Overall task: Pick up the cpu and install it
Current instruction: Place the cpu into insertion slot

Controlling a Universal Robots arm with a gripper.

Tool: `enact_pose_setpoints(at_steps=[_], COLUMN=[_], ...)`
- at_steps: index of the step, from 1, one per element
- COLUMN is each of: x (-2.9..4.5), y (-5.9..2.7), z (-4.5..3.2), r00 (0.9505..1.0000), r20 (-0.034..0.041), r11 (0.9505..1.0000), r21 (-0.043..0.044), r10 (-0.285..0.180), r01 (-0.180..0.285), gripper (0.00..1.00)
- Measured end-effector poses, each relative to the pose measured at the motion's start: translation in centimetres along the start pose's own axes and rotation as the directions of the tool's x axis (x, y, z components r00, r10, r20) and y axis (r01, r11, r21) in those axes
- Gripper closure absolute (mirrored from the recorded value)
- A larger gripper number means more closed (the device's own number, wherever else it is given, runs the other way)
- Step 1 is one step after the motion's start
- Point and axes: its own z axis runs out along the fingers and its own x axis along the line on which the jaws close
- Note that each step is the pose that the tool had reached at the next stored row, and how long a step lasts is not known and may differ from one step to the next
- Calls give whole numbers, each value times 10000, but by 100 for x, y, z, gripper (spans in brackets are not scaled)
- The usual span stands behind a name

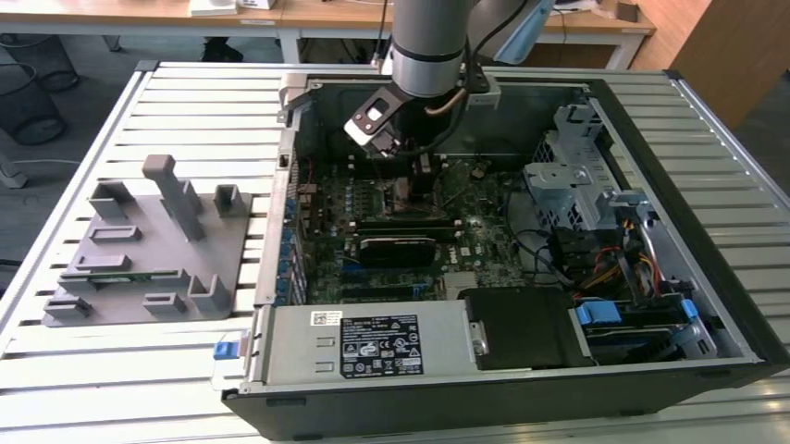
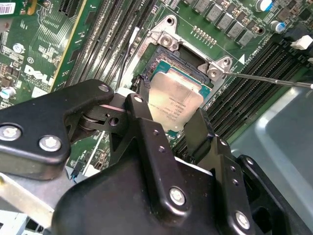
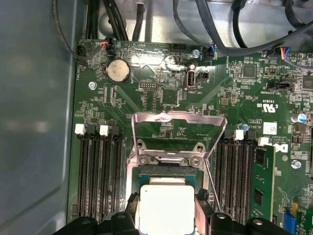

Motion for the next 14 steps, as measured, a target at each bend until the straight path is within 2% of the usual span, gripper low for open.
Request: enact_pose_setpoints(at_steps=[14], x=[1], y=[0], z=[74], r00=[10000], r20=[0], r11=[10000], r21=[1], r10=[85], r01=[-85], gripper=[47])
